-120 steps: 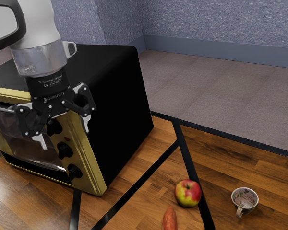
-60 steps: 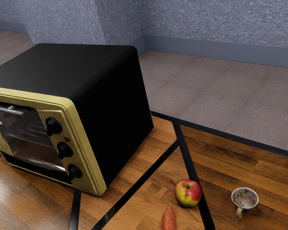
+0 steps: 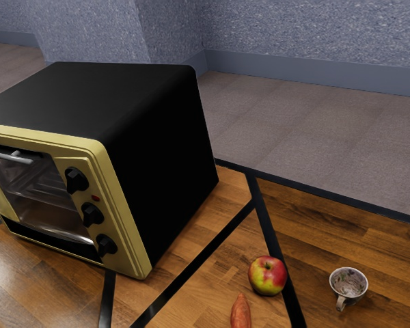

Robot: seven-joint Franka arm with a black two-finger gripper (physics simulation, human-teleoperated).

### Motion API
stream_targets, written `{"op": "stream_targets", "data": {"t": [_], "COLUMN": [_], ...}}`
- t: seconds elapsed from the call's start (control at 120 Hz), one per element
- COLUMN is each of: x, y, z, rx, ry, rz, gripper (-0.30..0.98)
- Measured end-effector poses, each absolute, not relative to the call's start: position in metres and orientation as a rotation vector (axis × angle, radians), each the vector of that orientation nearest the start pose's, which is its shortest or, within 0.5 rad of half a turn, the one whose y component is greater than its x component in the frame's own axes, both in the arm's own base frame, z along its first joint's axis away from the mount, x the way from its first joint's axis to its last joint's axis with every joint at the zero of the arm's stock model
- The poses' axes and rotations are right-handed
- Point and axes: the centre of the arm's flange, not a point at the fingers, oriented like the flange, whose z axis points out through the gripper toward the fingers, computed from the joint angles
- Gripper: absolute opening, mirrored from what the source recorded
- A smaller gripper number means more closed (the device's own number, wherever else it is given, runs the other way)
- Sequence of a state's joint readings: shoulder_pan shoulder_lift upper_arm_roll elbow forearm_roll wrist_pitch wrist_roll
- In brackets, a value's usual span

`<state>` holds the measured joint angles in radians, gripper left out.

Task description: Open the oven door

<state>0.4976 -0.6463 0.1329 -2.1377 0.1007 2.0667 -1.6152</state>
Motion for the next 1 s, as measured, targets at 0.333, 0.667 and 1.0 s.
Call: {"op": "stream_targets", "data": {"t": [0.333,0.667,1.0], "x": [0.3,0.305,0.309], "y": [0.234,0.254,0.265], "z": [0.687,0.676,0.661], "rx": [1.511,1.69,1.798], "ry": [2.367,2.281,2.232], "rz": [0.696,0.742,0.74], "gripper": [0.68,0.69,0.69]}}
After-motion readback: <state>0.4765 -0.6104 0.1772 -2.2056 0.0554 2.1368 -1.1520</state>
